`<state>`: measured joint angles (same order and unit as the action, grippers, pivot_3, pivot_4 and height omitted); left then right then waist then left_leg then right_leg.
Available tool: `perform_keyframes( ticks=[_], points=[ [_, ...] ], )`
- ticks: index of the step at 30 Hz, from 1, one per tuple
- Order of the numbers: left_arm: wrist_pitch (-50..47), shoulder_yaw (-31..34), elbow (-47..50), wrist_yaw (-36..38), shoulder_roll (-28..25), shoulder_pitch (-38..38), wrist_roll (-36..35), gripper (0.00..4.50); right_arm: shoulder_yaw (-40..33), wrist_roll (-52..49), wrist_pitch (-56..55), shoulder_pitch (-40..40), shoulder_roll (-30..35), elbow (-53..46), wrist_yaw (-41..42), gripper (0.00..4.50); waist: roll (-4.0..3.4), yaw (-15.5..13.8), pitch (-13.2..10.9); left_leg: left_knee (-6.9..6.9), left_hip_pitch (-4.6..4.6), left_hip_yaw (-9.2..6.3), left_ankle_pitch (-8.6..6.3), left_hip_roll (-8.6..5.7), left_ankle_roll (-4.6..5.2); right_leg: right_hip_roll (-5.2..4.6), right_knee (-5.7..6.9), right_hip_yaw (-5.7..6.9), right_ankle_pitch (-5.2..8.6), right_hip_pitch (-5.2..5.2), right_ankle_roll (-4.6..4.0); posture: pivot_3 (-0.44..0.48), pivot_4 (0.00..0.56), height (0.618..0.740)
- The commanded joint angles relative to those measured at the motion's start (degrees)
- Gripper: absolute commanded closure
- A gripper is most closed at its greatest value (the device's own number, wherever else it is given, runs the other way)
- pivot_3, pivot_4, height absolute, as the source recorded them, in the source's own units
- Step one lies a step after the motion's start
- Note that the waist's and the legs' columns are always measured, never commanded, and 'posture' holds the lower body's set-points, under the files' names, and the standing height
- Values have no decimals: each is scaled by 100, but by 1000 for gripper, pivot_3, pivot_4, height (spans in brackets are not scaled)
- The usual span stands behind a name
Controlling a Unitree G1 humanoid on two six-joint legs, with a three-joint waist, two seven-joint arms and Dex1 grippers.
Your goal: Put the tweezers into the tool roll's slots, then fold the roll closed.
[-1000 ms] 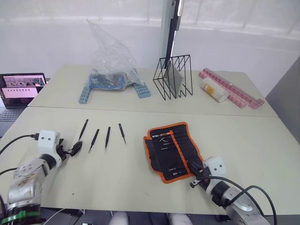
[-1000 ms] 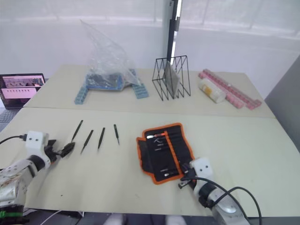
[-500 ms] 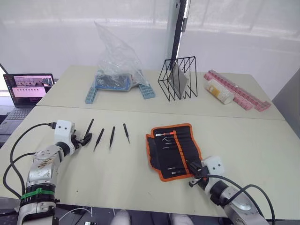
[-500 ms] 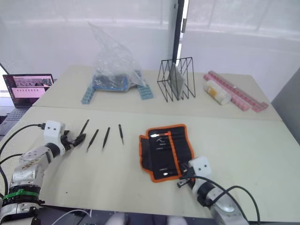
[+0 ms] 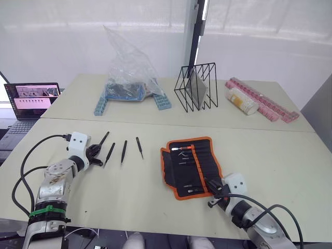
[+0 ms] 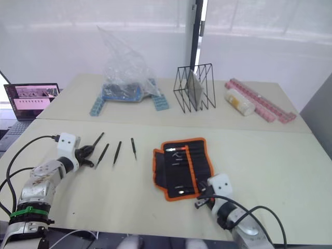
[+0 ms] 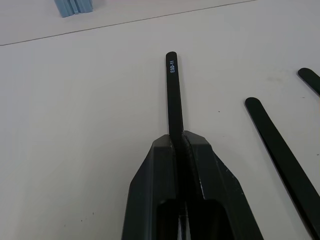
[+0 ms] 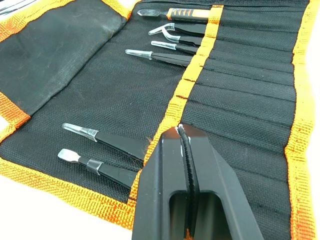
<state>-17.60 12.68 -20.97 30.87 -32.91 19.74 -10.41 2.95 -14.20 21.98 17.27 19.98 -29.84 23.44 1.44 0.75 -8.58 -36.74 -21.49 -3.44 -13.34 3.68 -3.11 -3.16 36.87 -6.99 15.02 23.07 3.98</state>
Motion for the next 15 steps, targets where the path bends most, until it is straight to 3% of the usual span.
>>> perform_keyframes(
  ticks=[1, 8, 15],
  points=[
    [-128, 142, 255, -21, -117, -74, -90, 4485, 23, 17, 11, 20, -4, -111, -30, 4500, 5, 17, -3, 0, -1, 0, 0, 0, 0, 0, 0, 0, -1, 1, 1, 0, 150, 718],
    [-502, 82, 1630, 411, -413, 55, -413, 4485, 74, 125, 52, 35, 10, -29, -83, 4500, 73, 42, -35, 0, -44, -1, 0, 6, 0, 4, -8, 3, -5, 30, 9, 0, 150, 718],
    [-1506, -845, 2967, 1144, -316, 641, -955, 4485, 128, 182, 72, 75, 16, -15, -129, 4500, 77, 32, -38, 0, -56, -1, -1, 4, -2, 2, -16, 1, -8, 36, 12, 0, 150, 718]
  ],
)
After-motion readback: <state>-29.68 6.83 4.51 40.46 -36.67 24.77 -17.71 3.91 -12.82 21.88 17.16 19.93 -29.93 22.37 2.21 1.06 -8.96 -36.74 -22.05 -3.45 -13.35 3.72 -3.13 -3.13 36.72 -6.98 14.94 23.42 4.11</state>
